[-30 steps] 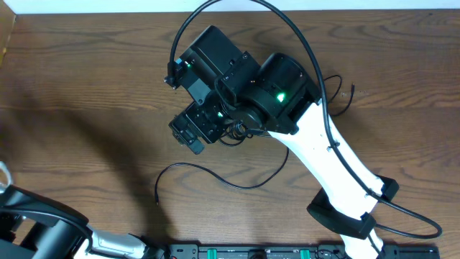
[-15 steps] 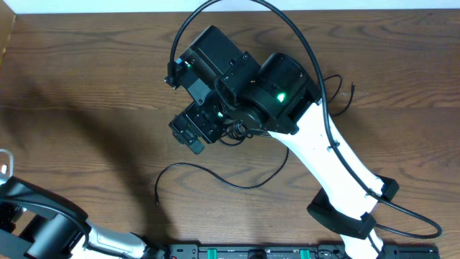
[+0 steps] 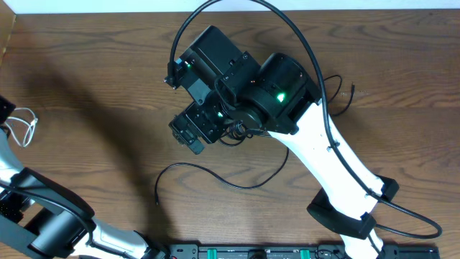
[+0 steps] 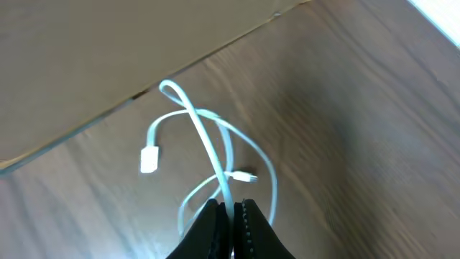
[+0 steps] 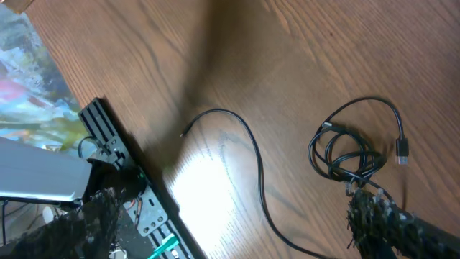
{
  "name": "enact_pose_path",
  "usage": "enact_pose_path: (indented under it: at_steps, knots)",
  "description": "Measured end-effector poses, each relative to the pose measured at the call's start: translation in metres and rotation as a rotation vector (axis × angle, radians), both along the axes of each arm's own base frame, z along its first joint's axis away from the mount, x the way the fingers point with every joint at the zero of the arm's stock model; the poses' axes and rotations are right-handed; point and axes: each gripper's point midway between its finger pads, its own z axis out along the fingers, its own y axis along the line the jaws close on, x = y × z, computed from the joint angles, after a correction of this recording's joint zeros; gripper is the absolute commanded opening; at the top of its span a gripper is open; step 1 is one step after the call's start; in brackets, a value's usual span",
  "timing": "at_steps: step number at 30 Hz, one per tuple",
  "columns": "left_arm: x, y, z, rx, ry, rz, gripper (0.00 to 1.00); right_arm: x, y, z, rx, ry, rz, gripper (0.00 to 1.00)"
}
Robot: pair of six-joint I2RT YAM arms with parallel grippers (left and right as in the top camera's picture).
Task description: Untangle cables
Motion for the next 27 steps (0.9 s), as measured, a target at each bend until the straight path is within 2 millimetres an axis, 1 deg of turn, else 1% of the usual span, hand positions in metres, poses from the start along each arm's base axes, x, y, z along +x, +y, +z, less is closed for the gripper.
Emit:
enact_pose_path:
  at_steps: [3, 6, 11, 13, 17, 21, 24, 27]
  knots:
    - [-0.019, 0.013, -0.003, 0.008, 0.032, 0.073, 0.09, 0.000, 0.000, 0.000, 0.000, 0.000, 0.000, 0.99]
    - [-0.046, 0.030, -0.005, 0.013, 0.064, 0.169, 0.08, 0.000, 0.000, -0.001, -0.002, 0.002, 0.000, 0.99]
    - [-0.083, 0.048, -0.008, 0.017, 0.111, 0.285, 0.08, 0.000, 0.000, -0.005, -0.013, 0.010, 0.000, 0.99]
    - [-0.095, 0.054, -0.009, 0.030, 0.137, 0.325, 0.09, 0.000, 0.000, -0.007, -0.018, 0.015, 0.000, 0.99]
    - [-0.108, 0.057, -0.009, 0.058, 0.192, 0.388, 0.08, 0.000, 0.000, -0.010, -0.028, 0.022, 0.000, 0.99]
    - [-0.123, 0.059, -0.008, 0.083, 0.238, 0.472, 0.11, 0.000, 0.000, -0.012, -0.034, 0.026, 0.000, 0.99]
    - [-0.123, 0.060, -0.008, 0.080, 0.229, 0.478, 0.17, 0.000, 0.000, -0.012, -0.034, 0.027, 0.000, 0.99]
    - [-0.116, 0.058, -0.009, 0.060, 0.200, 0.456, 0.17, 0.000, 0.000, -0.013, -0.035, 0.028, 0.000, 0.99]
